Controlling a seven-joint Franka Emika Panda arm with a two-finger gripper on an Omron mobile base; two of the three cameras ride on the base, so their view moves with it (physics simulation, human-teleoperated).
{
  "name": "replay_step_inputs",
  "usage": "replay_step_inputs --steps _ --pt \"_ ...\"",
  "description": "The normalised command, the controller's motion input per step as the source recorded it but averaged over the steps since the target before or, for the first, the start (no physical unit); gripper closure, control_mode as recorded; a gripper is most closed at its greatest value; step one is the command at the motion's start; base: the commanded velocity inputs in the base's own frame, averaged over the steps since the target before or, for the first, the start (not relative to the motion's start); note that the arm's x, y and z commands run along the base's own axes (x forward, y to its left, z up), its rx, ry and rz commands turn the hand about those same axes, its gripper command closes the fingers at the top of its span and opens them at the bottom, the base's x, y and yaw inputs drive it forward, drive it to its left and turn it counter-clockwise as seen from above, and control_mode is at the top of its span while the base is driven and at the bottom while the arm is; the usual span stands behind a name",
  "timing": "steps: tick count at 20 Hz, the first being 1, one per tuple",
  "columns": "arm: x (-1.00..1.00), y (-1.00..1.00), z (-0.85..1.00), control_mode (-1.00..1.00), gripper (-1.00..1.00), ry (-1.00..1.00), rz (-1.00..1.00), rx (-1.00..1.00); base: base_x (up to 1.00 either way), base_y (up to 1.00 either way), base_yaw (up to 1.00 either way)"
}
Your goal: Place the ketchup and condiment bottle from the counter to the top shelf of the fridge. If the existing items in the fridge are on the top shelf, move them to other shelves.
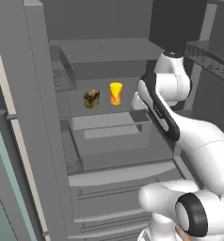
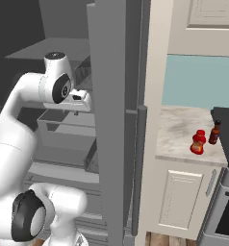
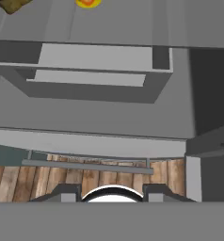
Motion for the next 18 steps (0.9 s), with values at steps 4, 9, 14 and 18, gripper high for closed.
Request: replay_step_inputs --steps 4,9,14,18 --pt "-0.24 0.01 0.0 -1.0 -1.0 0.0 0.01 0.0 0.0 0.0 0.0" --pt "-0.72 0.0 0.0 -1.0 -1.0 -0.06 0.02 0.0 0.0 0.0 0.0" --pt "-0.91 0.0 0.0 -1.0 -1.0 -0.08 0.03 0.0 0.0 0.0 0.0" --pt "-0.8 0.01 0.0 -1.0 -1.0 -0.07 0.0 0.0 0.0 0.0 0.0"
